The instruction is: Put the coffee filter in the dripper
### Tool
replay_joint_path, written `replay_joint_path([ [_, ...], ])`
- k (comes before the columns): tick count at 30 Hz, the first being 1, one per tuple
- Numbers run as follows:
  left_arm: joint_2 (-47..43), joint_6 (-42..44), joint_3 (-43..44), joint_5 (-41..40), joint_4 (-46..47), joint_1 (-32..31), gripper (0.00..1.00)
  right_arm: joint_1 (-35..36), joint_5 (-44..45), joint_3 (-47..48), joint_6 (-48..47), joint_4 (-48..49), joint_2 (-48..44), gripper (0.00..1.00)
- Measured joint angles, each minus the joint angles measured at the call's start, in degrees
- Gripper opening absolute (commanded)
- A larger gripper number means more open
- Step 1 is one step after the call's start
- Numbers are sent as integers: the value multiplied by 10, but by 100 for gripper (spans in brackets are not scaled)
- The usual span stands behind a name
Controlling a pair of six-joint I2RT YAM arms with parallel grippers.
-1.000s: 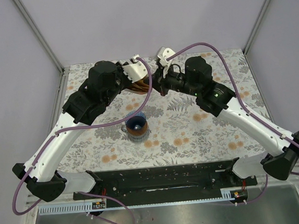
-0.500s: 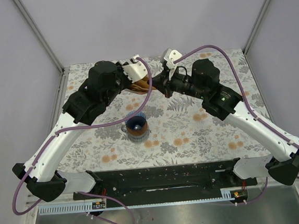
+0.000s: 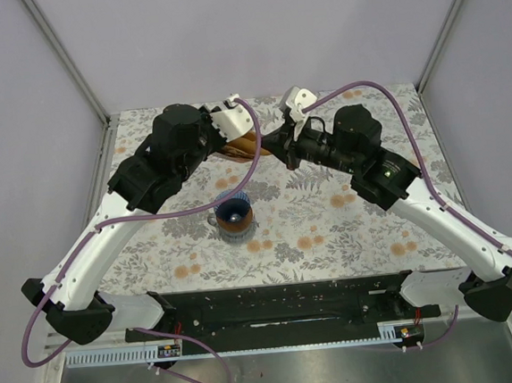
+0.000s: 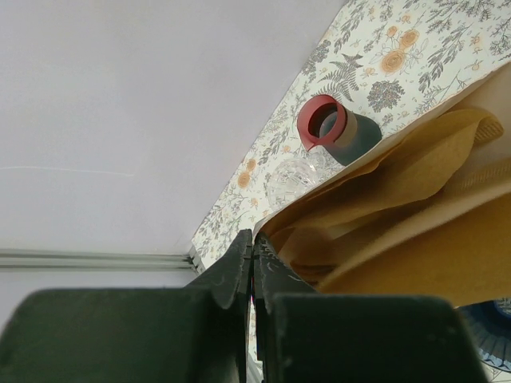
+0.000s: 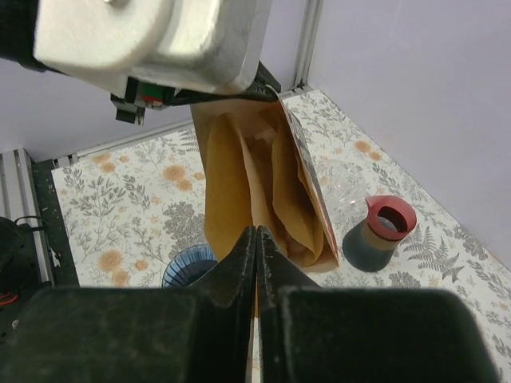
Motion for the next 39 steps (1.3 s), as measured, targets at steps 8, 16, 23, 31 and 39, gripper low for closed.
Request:
replay_joint_path([
  [8,1,0,0,0,0,0,0,0,-4,-23,-9,-2,5,23],
  [16,4,0,0,0,0,0,0,0,-18,-23,-16,-3,18,38],
  [23,4,0,0,0,0,0,0,0,-51,-18,-14,-2,47,42],
  [31,4,0,0,-2,-3,0,0,0,-53,-7,-12,3,67,10],
  [39,4,0,0,-1,-3,-1,0,0,-44,-4,-10,6,69,0],
])
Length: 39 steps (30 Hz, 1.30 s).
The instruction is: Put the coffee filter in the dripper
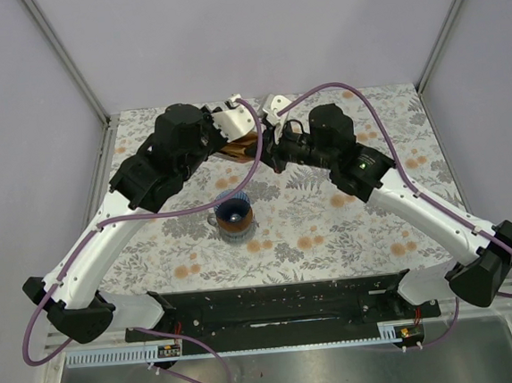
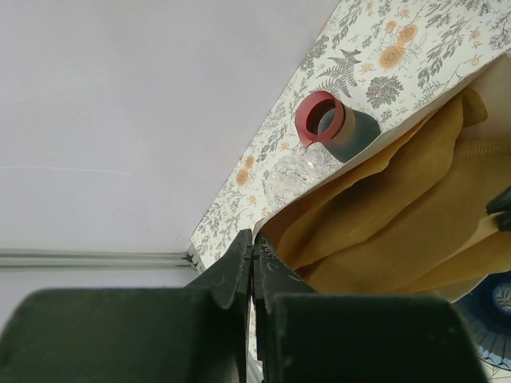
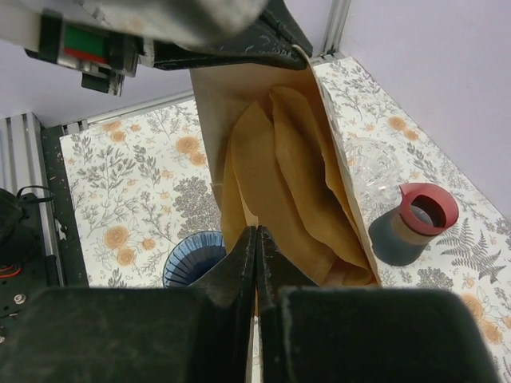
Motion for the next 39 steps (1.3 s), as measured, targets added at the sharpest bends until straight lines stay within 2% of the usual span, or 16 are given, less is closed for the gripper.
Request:
replay_joint_path([
  [4,6,-2,10,1,-11,9,0,0,15,0,-1,0,-12,0],
  [17,65,-48,124,13,-55,84,0,0,94,0,2,7,-130,0],
  [21,75,-87,171,26,-77,134,0,0,126,0,5,7,-146,0],
  [28,75,-182,189,87,-131,278,0,0,148,0,13,6,-143,0],
  [31,67,-219,156,123,-141,360,0,0,147,0,19,2,-134,0],
  [34,51,-254,81,160,-139,431,0,0,143,0,26,1,-119,0],
  [37,30,-282,-36,185,-105,483,0,0,131,0,35,-3,-101,0],
  [39,21,-292,-111,193,-75,496,0,0,123,0,42,-4,-90,0],
])
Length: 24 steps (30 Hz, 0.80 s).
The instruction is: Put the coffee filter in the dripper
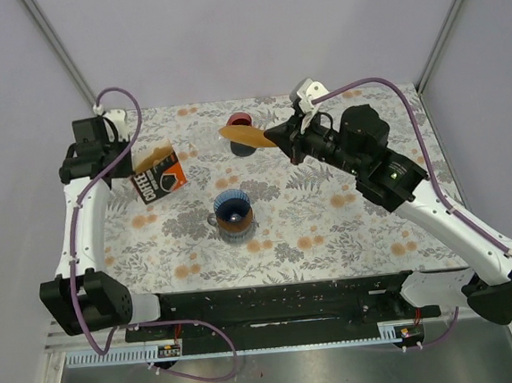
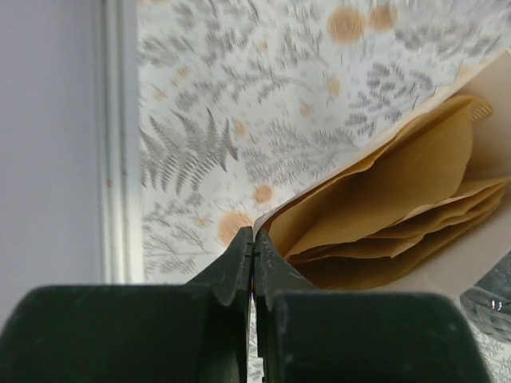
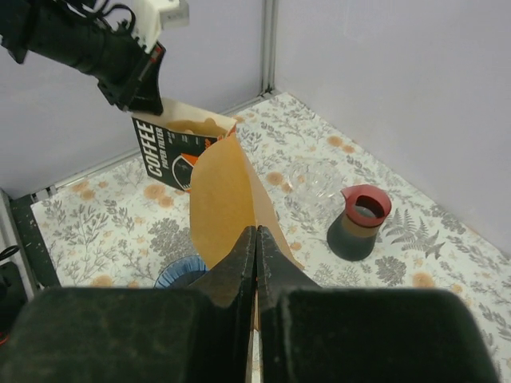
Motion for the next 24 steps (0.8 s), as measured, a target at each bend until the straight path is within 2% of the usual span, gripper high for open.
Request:
replay_joint_path([
  [7,-11,-37,-191,33,138,17,0,0,-29,0,24,-2,17,0],
  [15,-20,-44,-294,31,295,19,0,0,-41,-11,39,2,17,0],
  [20,-30,-33,-338,26,361,19,0,0,-53,-14,45,2,22,0],
  [22,-30,-26,-344,26,374,19,11,0,-57,-14,52,2,25,0],
  [24,-30,-17,-347,26,382,18,18,0,-64,-14,56,2,28,0],
])
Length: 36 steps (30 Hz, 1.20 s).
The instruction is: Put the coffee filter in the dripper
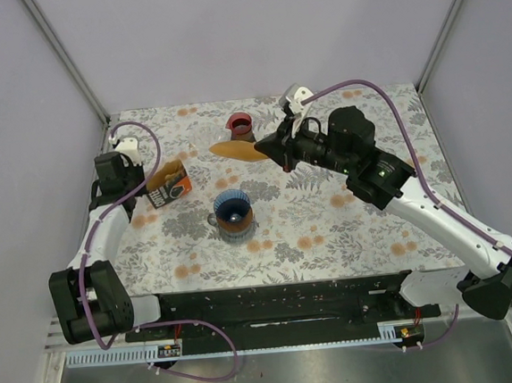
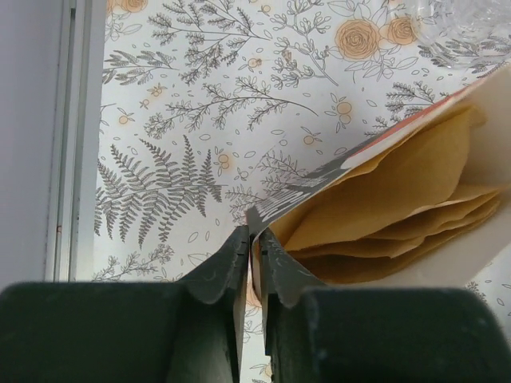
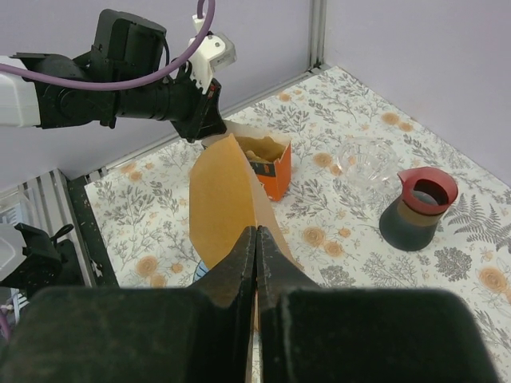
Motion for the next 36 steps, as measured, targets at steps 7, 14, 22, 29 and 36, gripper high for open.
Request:
replay_joint_path([
  [7,-1,17,3,9,0,0,56,0,-22,0,14,0,22,0],
  [14,-1,27,97,47,-97,0,79,0,-70,1,24,-10,54,0],
  [22,-38,50,240,196,-226,-1,84,0,-126,3,27,-17,86,0],
  [29,-84,115,315,367,-352,-122,84,0,-174,5,30,-16,115,0],
  [36,-81,162,318,427,-431,-190,69,0,-217,5,40,-4,122,0],
])
